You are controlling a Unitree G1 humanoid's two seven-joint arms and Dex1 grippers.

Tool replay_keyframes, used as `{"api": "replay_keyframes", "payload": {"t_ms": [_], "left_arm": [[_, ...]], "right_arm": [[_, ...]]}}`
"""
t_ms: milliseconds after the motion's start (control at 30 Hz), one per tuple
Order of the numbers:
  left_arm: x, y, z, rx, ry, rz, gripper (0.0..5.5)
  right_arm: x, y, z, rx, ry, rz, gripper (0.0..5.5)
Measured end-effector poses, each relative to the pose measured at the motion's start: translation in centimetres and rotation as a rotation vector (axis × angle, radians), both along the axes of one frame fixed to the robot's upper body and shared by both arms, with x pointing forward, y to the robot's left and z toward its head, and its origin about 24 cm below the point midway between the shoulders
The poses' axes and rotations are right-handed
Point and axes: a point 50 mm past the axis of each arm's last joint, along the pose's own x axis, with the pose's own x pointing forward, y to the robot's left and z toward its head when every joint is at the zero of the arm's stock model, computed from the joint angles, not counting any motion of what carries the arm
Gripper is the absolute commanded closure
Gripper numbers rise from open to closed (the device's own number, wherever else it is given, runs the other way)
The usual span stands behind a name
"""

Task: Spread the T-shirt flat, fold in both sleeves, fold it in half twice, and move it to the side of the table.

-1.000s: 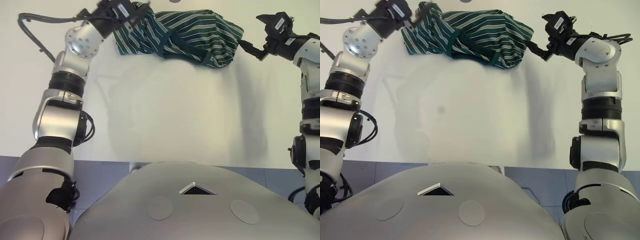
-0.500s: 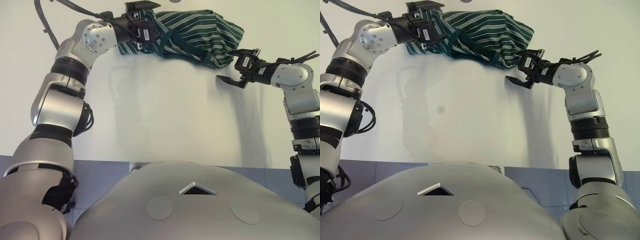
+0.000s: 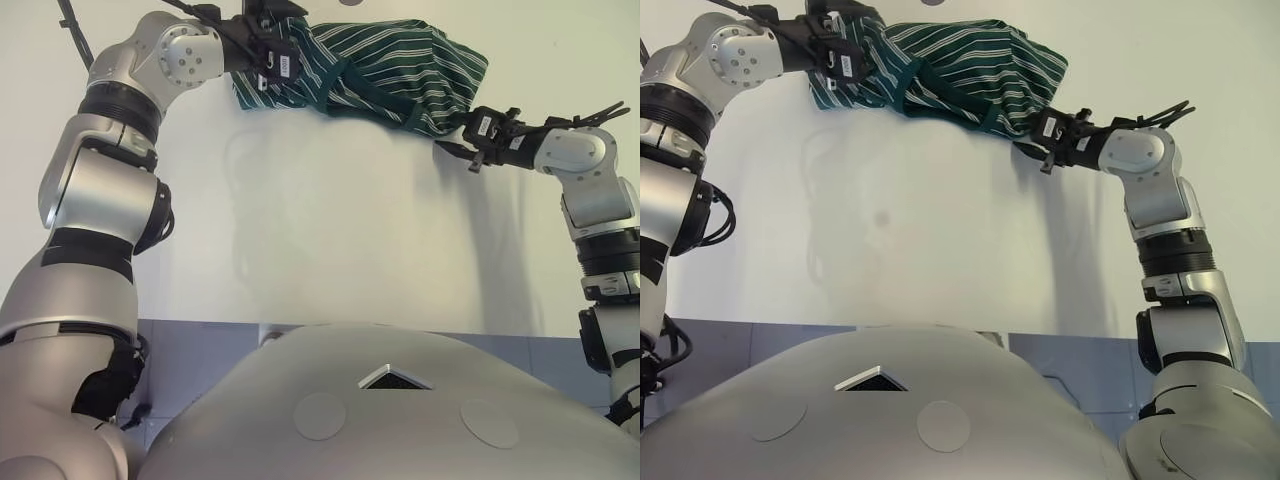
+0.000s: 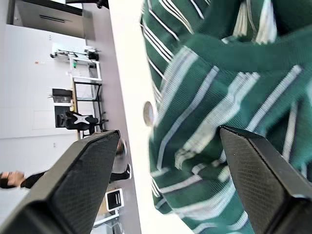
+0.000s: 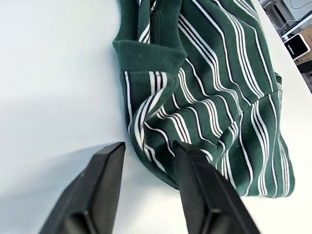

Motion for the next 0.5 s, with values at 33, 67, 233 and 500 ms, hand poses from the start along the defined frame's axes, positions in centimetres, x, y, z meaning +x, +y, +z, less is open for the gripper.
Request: {"api": "replay_keyframes", "payload": {"t_ms": [33, 67, 233, 500], "left_arm": [[0.0, 0.0, 0.0, -0.003, 0.0, 0.001, 1.74], [0.1, 0.0, 0.0, -0.004, 0.002, 0.005, 1.74], [0.5, -0.8, 0.7, -0.01, -0.008, -0.001, 1.74], [0.4, -1.0, -0.4, 0.089, 0.0, -0.015, 2.99]], "right_arm": [[0.0, 0.0, 0.0, 0.0, 0.001, 0.0, 4.45], [0.0, 0.0, -0.1, -0.001, 0.002, -0.001, 4.63], [-0.1, 0.0, -0.2, -0.006, 0.01, 0.001, 5.49], [-0.3, 0.1, -0.4, -0.007, 0.015, 0.002, 5.5]]}}
